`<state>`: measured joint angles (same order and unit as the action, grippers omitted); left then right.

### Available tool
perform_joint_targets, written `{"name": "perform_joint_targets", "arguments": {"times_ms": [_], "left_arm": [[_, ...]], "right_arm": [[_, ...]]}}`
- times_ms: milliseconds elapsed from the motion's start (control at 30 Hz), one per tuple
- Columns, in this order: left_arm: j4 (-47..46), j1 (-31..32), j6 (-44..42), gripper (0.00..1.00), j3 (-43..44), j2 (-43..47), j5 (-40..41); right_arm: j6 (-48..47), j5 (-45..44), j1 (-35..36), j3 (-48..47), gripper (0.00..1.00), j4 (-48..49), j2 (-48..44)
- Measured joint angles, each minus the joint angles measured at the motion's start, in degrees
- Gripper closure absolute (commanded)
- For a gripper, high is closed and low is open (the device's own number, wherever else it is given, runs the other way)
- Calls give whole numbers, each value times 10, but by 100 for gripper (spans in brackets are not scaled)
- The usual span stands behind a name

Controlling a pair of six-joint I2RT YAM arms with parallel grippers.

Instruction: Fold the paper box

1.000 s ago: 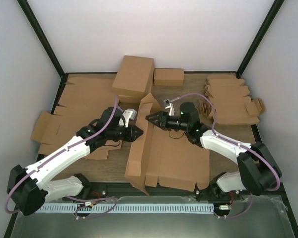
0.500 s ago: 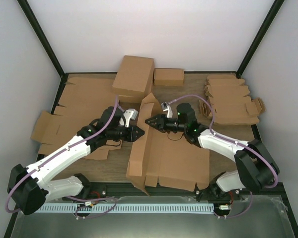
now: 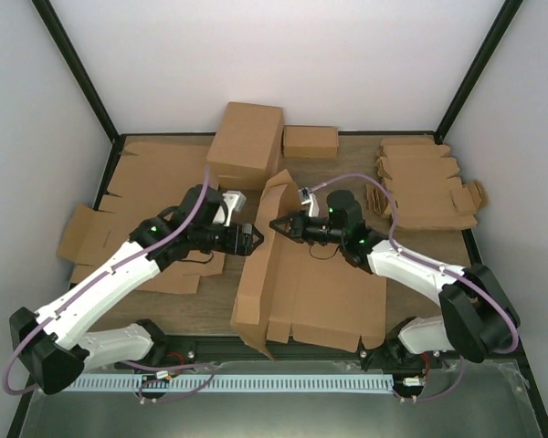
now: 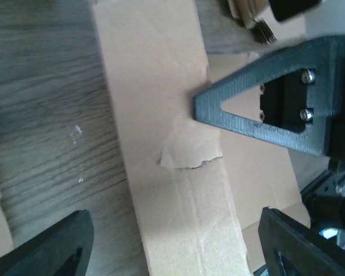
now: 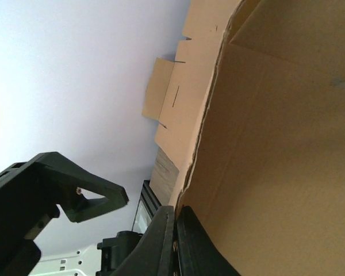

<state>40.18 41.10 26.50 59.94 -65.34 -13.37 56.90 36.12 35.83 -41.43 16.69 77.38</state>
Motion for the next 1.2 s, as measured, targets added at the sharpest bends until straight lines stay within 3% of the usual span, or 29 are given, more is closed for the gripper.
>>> {"name": "perform_joint_targets", "arguments": {"times_ms": [33, 233, 267, 467, 533, 700, 767, 1000, 1200], "left_arm": [[19, 1, 0, 1, 15, 0, 13], [61, 41, 3, 0, 30, -19, 39], [63, 73, 3, 2, 31, -60, 52], [59, 83, 3, 21, 31, -95, 57], [58, 85, 2, 28, 37, -96, 57], [60, 83, -5, 41, 55, -105, 63], [61, 83, -11, 41, 60, -117, 65], [97, 83, -35, 41, 75, -142, 88], [155, 75, -66, 41, 127, -142, 154]], "right_arm": [[0, -2, 0, 1, 99, 0, -4], [6, -17, 0, 5, 99, 0, -13], [6, -21, 0, 8, 99, 0, -14], [6, -31, 0, 11, 99, -5, -23], [6, -35, 0, 11, 92, -9, -25], [-5, -46, 0, 12, 47, -24, -38], [-16, -51, 0, 12, 40, -35, -46], [-72, -101, 0, 21, 37, -118, -108], [-122, -164, -1, 80, 36, -203, -185]]}}
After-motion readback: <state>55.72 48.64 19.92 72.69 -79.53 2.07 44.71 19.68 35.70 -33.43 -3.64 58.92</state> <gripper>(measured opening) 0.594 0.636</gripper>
